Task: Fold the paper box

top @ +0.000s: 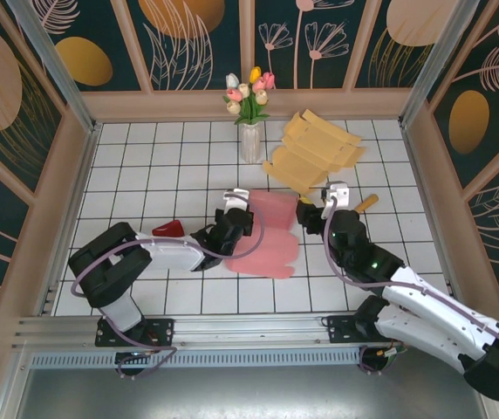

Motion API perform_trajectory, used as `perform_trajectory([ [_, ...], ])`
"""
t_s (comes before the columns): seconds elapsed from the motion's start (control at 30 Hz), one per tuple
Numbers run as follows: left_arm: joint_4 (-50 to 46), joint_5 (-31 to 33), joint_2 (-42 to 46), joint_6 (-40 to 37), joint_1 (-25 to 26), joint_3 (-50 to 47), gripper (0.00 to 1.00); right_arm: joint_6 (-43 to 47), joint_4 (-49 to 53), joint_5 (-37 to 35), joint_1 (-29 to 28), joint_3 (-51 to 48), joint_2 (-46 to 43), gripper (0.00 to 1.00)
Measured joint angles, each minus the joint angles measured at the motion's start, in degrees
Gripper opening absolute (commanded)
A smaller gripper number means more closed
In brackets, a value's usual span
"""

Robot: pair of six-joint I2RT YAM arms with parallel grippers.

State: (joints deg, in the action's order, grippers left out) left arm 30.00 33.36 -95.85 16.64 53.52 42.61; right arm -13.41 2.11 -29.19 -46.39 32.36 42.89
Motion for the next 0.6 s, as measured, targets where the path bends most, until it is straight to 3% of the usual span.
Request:
perform_trajectory([
  [0.33, -26.6, -3.6, 0.5, -18.9, 0.0, 16.4, 0.00, -2.0, -0.4, 1.9, 4.9, -6.6, -6.6, 0.60],
  [0.6, -51.4, -8.6, -4.0, -30.8, 0.0, 32.3, 0.00, -3.7, -0.5, 4.5, 6.1, -10.0, -19.6, 0.61],
])
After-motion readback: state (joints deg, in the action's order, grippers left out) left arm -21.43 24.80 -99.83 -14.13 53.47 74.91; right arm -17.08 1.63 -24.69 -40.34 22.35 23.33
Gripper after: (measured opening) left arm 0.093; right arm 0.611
